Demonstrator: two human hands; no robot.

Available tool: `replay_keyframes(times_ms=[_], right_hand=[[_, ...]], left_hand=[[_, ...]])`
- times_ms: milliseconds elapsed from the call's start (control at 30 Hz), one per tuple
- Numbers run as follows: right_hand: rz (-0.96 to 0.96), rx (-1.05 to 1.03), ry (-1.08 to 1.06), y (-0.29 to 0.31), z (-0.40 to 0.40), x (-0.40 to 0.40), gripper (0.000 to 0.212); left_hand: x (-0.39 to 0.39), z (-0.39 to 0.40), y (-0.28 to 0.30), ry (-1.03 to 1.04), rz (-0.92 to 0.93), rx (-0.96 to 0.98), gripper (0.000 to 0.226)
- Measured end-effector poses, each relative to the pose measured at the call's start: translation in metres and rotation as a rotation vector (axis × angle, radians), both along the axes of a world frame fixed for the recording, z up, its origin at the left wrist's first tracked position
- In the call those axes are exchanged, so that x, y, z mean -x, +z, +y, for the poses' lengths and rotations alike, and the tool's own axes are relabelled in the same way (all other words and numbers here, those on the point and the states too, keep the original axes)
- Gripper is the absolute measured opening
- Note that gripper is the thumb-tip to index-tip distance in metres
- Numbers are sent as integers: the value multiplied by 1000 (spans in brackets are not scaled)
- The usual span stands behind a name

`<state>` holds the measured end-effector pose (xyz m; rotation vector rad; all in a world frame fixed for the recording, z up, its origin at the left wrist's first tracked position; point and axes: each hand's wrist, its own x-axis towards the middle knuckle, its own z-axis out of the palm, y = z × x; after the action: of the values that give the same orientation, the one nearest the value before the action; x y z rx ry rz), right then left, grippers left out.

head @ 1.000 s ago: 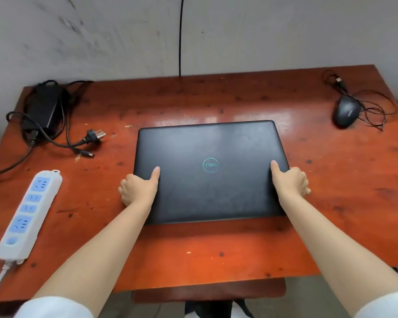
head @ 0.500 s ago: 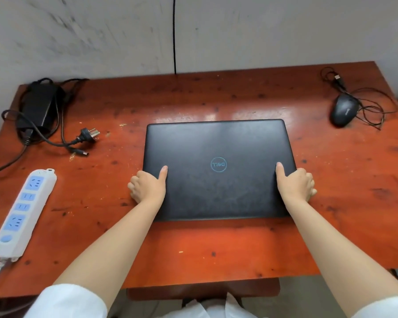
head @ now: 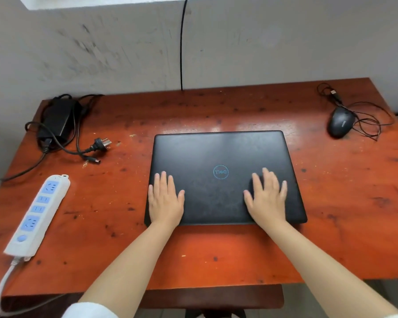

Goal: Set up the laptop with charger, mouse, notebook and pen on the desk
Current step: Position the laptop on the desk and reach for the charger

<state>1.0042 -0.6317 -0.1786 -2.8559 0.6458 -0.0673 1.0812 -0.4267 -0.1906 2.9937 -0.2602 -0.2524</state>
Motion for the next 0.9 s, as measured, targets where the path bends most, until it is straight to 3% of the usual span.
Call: replay_keyframes(times_ms=[133,267,633,900], right_hand=[[56,20,213,-1,31,-1,51],[165,-65,183,-3,34,-1,51],[136,-191,518,15,177,-95,49],[3,-279,423,14,286,-205,42]], left_hand=[[10,4,-1,-22,59,16,57],[17,12,5,-27,92,2,58],[-35,149,33,286,32,-19,62],[-133,256,23,76,-1,35,55]])
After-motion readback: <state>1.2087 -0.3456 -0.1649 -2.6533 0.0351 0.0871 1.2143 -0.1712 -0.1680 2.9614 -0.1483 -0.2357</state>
